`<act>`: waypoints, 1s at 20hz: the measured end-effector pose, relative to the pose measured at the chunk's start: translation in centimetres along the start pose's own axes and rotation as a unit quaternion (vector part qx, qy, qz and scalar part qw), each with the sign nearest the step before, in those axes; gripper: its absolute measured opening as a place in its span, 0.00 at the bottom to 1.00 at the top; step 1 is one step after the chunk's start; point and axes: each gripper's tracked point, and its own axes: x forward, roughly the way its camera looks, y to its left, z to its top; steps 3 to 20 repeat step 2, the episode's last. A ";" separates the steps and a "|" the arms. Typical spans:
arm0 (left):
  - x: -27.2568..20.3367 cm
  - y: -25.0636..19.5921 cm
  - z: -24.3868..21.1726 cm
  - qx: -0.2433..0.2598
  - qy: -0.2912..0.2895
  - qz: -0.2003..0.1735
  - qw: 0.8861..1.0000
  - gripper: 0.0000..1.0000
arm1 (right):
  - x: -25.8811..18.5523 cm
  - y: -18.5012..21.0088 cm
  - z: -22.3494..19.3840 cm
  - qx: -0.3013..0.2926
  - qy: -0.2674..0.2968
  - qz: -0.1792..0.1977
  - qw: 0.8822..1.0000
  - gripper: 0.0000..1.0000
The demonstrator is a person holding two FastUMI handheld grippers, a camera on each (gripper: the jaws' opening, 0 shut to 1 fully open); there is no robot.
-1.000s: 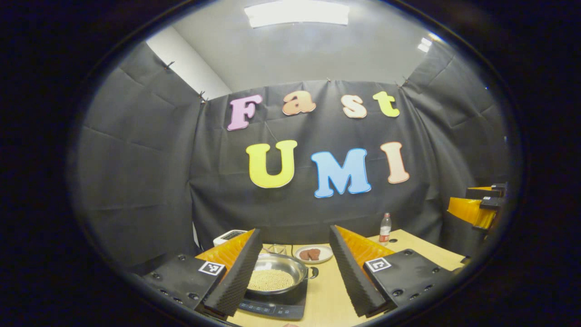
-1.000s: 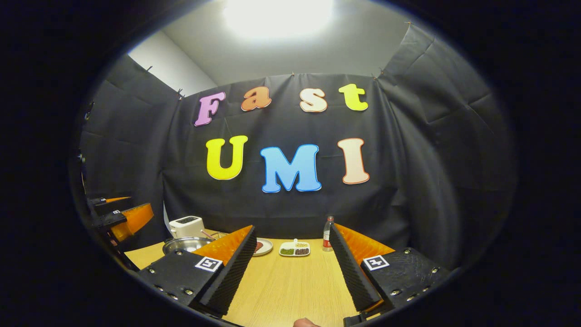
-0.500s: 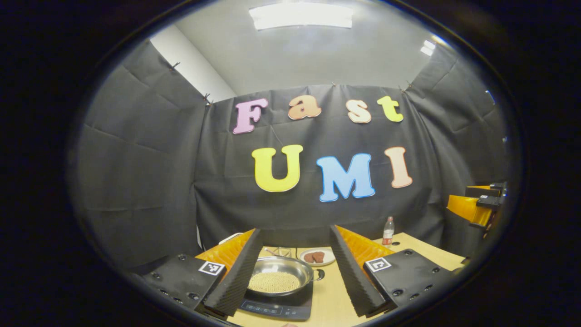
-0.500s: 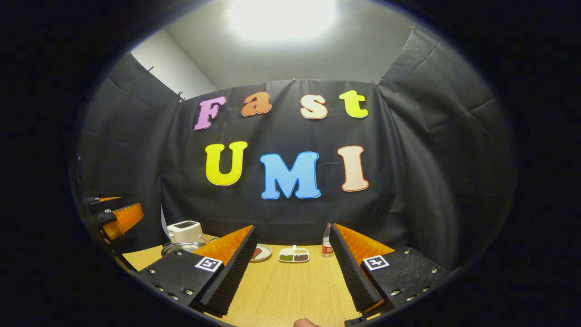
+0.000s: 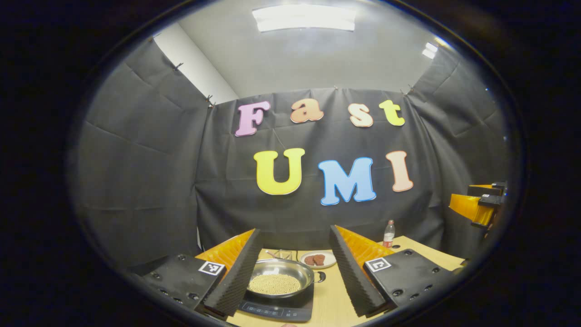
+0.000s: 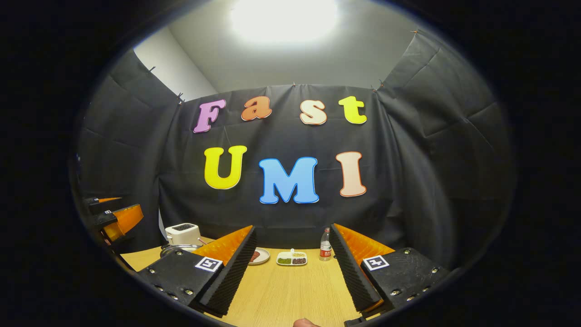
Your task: First push the handle of the pot to place it horizontally, then grasp the pot with both hands and set it on the induction cooktop.
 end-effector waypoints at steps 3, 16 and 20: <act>0.1 0.0 0.6 -0.002 -0.008 -0.001 1.000 1.00 | -0.1 -0.2 0.1 -0.006 -0.003 -0.004 1.000 0.97; 0.1 0.0 0.6 -0.002 -0.008 -0.001 1.000 1.00 | -0.1 -0.2 0.1 -0.006 -0.003 -0.004 1.000 0.97; 0.1 0.0 0.6 -0.002 -0.008 -0.001 1.000 1.00 | -0.1 -0.2 0.1 -0.006 -0.003 -0.004 1.000 0.97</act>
